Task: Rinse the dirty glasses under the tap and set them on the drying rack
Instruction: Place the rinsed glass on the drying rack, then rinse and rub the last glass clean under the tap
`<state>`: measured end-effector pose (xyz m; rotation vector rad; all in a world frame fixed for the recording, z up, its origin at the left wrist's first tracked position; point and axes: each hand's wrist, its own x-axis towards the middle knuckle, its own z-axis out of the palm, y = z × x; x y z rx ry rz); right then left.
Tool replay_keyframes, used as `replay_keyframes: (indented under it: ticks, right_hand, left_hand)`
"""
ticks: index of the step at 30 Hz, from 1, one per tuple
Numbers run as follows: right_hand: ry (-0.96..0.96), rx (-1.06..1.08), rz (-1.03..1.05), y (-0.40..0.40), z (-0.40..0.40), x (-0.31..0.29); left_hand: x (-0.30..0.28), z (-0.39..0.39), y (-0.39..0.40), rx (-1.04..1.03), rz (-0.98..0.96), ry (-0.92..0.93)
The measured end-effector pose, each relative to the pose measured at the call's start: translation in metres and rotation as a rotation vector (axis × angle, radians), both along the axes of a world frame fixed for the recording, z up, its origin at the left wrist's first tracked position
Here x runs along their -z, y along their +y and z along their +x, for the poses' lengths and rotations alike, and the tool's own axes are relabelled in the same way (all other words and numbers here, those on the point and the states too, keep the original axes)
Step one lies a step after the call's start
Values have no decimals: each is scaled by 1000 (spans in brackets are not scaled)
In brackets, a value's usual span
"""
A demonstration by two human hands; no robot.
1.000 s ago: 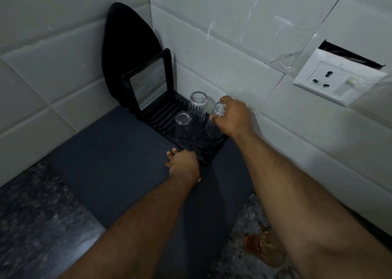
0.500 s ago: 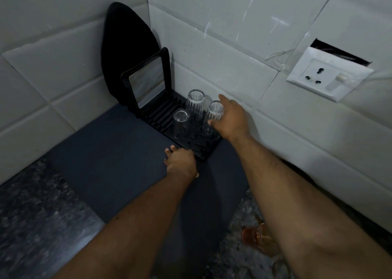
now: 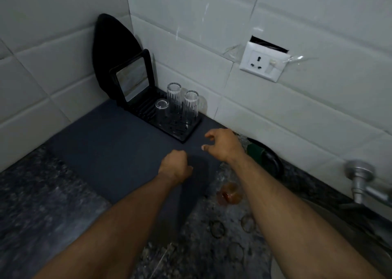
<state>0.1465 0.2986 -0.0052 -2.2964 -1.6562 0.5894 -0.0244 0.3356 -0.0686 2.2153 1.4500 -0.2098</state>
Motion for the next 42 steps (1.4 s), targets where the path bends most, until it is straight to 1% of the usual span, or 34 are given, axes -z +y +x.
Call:
replay_keyframes:
  ticks: [5, 8, 11, 13, 16, 19, 22, 27, 29, 34, 38, 42]
  right_hand:
    - [31, -22, 41, -70, 13, -20]
    - [32, -43, 11, -108, 18, -21]
    - [64, -66, -60, -146, 17, -6]
    - [36, -82, -110, -161, 15, 10]
    - [41, -72, -117, -168, 12, 34]
    - [83, -17, -46, -170, 10, 53]
    - [175, 50, 41, -180, 12, 63]
    - [304, 144, 141, -235, 24, 59]
    - [356, 218, 190, -267, 37, 56]
    - [458, 383, 273, -353, 84, 31]
    - [416, 510, 341, -413, 131, 5]
    - [397, 638, 386, -450, 174, -14]
  left_hand:
    - [-3, -3, -65, 39, -62, -10]
    - [-2, -4, -109, 43, -64, -17]
    - [8, 0, -161, 53, -73, -18]
    - [16, 5, -187, 87, -95, 20]
    - [28, 10, -207, 132, -34, 75]
    - [39, 10, -212, 146, 45, 108]
    - [42, 12, -214, 157, 97, 145]
    - [32, 23, -230, 150, 114, 210]
    - [23, 37, -242, 155, 119, 172]
    - [-12, 99, -287, 216, 118, 79]
    - [-39, 166, -325, 301, 105, -42]
    - [-68, 230, -351, 364, 154, -159]
